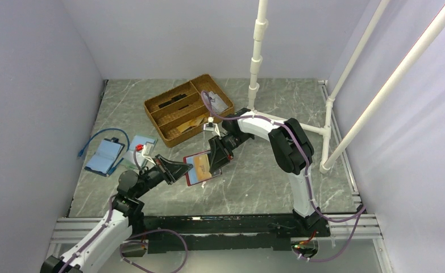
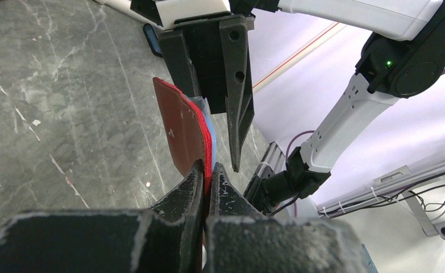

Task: Take the credit cards out of the card holder
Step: Remove the credit card from the card holder.

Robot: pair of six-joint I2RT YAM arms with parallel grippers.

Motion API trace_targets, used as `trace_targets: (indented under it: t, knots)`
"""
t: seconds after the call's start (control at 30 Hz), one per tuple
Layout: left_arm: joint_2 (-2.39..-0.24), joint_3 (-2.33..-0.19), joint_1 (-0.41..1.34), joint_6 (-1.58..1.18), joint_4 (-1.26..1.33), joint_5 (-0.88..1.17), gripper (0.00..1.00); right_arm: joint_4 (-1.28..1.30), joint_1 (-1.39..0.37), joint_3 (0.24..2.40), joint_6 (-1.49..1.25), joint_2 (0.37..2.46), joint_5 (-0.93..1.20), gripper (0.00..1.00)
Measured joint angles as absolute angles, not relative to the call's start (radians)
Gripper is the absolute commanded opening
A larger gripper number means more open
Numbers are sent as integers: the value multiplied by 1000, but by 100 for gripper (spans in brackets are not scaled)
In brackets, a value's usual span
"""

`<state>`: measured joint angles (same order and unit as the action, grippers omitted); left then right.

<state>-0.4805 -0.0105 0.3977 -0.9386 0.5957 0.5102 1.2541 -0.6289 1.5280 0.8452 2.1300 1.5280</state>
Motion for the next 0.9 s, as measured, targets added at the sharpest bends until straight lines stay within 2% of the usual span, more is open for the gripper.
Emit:
trace_targets:
  t: [0.2, 0.37, 0.47, 0.9]
  knots:
    - [-564, -10, 398, -947, 688, 537, 0, 1245, -629, 1542, 822, 2131, 1529, 24]
    - [-570, -10, 397, -949, 709, 544, 0, 1240, -629, 1546, 807, 2135, 1528, 5]
    - [-546, -10, 397, -948, 703, 545, 0, 1237, -628, 1549, 800, 2137, 1529, 0]
    - [-260, -10, 381, -944, 447, 499, 0, 1267, -611, 1554, 840, 2142, 1558, 0]
